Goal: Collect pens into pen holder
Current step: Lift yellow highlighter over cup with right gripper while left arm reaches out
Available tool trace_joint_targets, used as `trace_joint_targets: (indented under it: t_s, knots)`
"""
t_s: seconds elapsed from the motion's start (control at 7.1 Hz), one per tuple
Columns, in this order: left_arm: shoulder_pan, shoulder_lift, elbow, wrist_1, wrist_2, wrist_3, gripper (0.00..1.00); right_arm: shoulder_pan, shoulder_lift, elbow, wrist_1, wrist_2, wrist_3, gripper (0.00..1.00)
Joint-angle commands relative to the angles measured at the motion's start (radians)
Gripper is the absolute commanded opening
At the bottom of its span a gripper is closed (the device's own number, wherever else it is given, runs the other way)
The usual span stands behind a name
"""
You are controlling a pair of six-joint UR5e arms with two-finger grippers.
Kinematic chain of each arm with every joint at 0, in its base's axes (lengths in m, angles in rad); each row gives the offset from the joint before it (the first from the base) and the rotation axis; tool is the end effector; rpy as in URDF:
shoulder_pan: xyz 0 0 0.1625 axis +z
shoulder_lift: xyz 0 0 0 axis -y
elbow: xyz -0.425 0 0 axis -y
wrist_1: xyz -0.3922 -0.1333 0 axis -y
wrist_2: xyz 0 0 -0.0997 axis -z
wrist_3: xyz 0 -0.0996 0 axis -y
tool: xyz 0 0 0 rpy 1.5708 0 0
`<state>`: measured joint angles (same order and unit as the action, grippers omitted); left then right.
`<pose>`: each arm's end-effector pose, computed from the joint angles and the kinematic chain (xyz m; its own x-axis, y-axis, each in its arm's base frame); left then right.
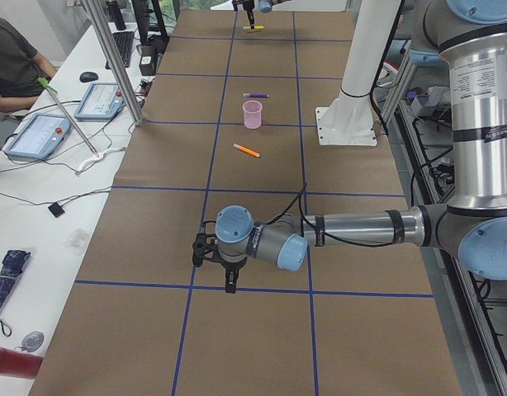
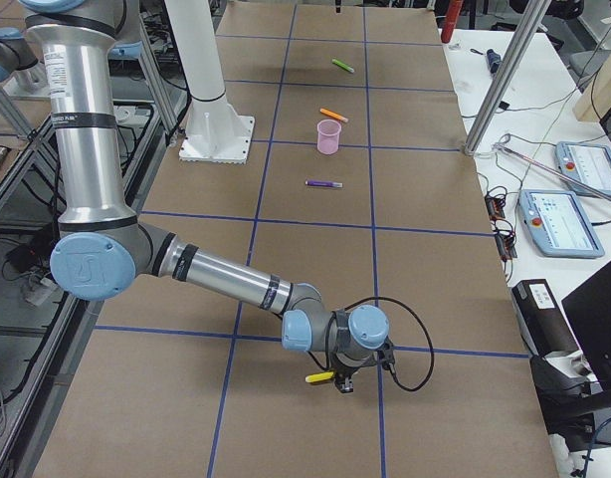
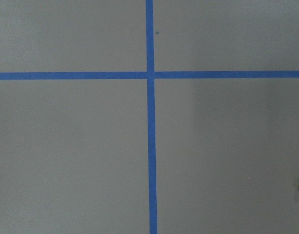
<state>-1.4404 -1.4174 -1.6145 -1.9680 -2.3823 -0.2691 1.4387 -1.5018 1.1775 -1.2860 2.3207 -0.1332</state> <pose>-0.0033 -0.4442 0.6629 0.6654 0.0301 -0.7459 0.0542 0.9946 0.0884 -0.0007 -0.5021 0.7882 0.7050 -0.2006 0.6802 0.2272 0.9725 0.0513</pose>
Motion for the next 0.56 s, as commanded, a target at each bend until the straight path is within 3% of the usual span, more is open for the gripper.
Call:
trace_joint_targets:
  t_s: [0.0,0.14,0.42]
  knots:
    - [0.0,0.0,0.001,-0.034,0.0,-0.002,1.0,0.014,-0.081,0.254,-0.047,0.028,0.207,0.0]
    - [0.014,-0.003,-0.002,-0.037,-0.001,0.001,0.99,0.011,-0.119,0.407,-0.044,0.046,0.35,0.0]
    - [0.085,-0.012,-0.002,-0.208,-0.002,-0.022,0.99,-0.032,-0.127,0.578,-0.046,0.078,0.502,0.0]
